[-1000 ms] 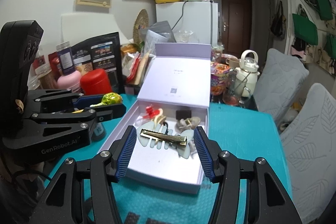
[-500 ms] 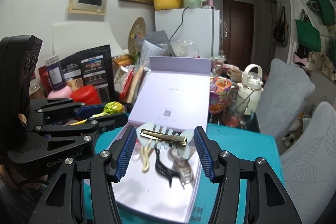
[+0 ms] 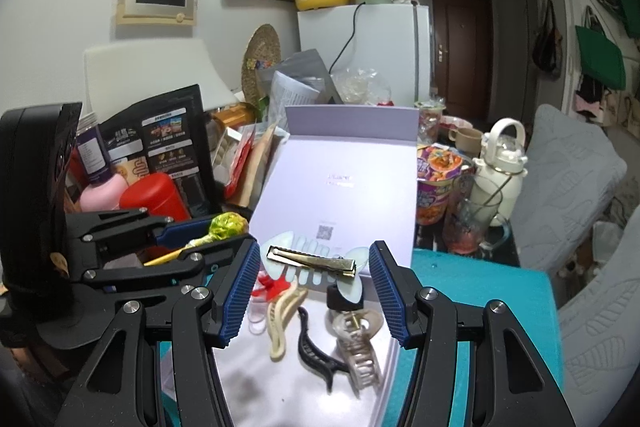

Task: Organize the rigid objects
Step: 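Lower the lollipop and fishbone clip into the white box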

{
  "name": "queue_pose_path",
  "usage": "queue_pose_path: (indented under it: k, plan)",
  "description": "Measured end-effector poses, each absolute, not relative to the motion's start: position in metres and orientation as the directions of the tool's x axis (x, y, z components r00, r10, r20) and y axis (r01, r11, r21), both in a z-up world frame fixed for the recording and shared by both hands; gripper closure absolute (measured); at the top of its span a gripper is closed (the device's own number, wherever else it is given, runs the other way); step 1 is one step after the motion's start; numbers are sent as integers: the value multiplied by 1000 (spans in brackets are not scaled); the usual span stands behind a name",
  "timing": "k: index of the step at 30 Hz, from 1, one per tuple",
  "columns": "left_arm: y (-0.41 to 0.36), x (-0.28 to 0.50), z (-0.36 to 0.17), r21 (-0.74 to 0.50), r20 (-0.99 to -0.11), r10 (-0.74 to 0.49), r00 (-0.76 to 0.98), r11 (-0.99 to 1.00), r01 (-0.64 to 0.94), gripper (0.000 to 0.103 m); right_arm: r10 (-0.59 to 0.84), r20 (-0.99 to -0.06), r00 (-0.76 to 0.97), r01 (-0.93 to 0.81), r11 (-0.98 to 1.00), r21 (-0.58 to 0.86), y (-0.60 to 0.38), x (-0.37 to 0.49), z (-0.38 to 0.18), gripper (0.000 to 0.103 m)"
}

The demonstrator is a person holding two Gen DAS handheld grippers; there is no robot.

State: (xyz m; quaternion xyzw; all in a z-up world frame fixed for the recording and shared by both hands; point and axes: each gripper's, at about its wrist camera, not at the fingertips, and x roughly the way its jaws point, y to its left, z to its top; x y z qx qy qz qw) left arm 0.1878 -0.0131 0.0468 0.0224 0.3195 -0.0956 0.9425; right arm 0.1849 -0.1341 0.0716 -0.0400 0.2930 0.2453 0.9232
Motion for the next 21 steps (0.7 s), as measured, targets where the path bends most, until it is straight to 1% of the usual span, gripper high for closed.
queue_pose_path:
  k: [5,21]
  plan:
    - [-9,198,33,4,-638,-133,759,984,176,79,438,-588,681,-478,873,96,-132,195,55,47]
    - [-4,231,-19,-25,-755,-112,646,990,142,79,441,-703,558,-489,859,151,-128,225,6,47]
